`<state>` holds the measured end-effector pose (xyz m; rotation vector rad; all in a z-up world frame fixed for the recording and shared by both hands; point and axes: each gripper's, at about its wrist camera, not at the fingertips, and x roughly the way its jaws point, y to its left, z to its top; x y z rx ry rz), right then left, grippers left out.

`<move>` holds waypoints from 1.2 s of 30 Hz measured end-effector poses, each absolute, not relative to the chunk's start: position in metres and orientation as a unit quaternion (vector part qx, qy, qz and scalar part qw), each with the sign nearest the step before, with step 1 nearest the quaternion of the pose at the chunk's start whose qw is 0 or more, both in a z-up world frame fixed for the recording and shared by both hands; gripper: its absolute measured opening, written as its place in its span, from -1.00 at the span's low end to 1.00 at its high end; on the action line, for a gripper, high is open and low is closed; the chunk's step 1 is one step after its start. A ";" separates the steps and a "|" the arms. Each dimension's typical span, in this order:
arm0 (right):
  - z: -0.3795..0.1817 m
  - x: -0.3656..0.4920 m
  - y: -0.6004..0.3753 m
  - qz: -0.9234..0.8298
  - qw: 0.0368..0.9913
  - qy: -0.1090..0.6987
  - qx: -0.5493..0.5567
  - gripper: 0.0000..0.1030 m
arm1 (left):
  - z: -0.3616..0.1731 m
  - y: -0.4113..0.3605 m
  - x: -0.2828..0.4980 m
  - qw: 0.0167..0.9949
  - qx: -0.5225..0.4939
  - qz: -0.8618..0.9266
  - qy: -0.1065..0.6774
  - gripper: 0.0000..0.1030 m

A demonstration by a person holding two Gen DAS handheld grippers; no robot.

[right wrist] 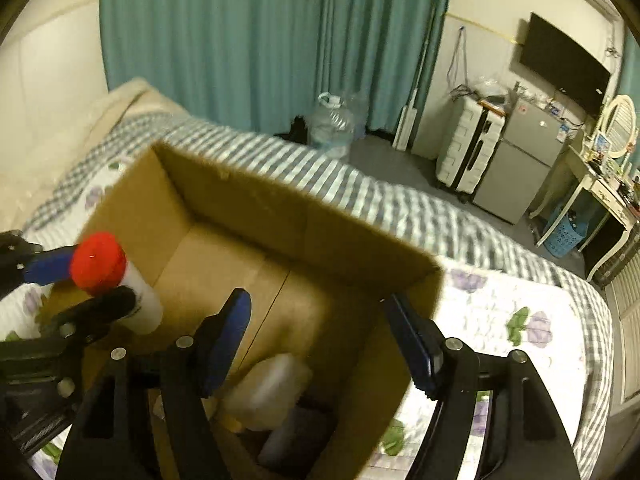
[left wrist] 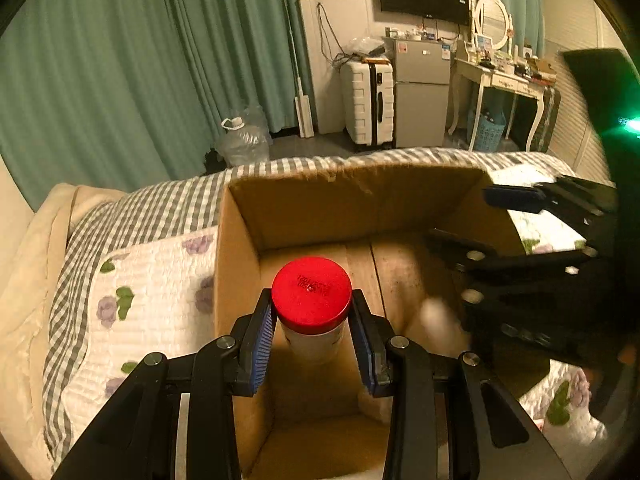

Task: Organize rigid objects
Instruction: 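Lower the pill bottle and charger into the box and open both tools, then grasp the white cylindrical device with the right tool while the left tool grasps the blue earbud case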

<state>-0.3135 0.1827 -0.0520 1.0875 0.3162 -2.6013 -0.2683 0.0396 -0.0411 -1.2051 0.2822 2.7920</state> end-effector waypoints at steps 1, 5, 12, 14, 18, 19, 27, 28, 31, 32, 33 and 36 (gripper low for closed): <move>-0.048 -0.312 0.187 -0.910 0.149 0.106 0.373 0.37 | -0.041 0.040 -0.273 0.044 -0.391 0.915 0.090 -0.28; -0.039 -0.307 0.196 -0.917 0.142 0.099 0.358 0.37 | -0.050 0.041 -0.291 0.037 -0.390 0.916 0.085 -0.28; -0.037 -0.312 0.210 -0.920 0.141 0.086 0.357 0.37 | -0.065 0.049 -0.306 0.035 -0.386 0.917 0.094 -0.07; -0.037 -0.313 0.215 -0.921 0.139 0.081 0.356 0.37 | -0.063 0.051 -0.305 0.033 -0.379 0.919 0.100 0.16; -0.034 -0.309 0.220 -0.926 0.127 0.076 0.348 0.60 | -0.052 0.053 -0.298 0.032 -0.367 0.924 0.100 0.17; -0.031 -0.307 0.223 -0.927 0.124 0.073 0.346 0.62 | -0.048 0.054 -0.294 0.030 -0.363 0.926 0.103 0.17; 0.016 -0.254 0.250 -0.938 0.110 0.051 0.324 0.74 | 0.016 0.048 -0.236 0.031 -0.326 0.940 0.096 0.29; 0.023 -0.248 0.252 -0.940 0.109 0.050 0.320 0.76 | 0.027 0.044 -0.224 0.034 -0.320 0.942 0.089 0.29; 0.055 -0.212 0.258 -0.947 0.105 0.057 0.297 0.81 | 0.055 0.035 -0.191 0.038 -0.301 0.950 0.080 0.30; 0.067 -0.198 0.259 -0.950 0.104 0.063 0.289 0.82 | 0.064 0.033 -0.179 0.038 -0.296 0.951 0.080 0.32; 0.075 -0.187 0.257 -0.951 0.104 0.068 0.282 0.84 | 0.070 0.030 -0.170 0.037 -0.293 0.952 0.081 0.35; 0.097 -0.147 0.260 -0.955 0.108 0.073 0.266 0.89 | 0.082 0.022 -0.141 0.036 -0.284 0.954 0.086 0.36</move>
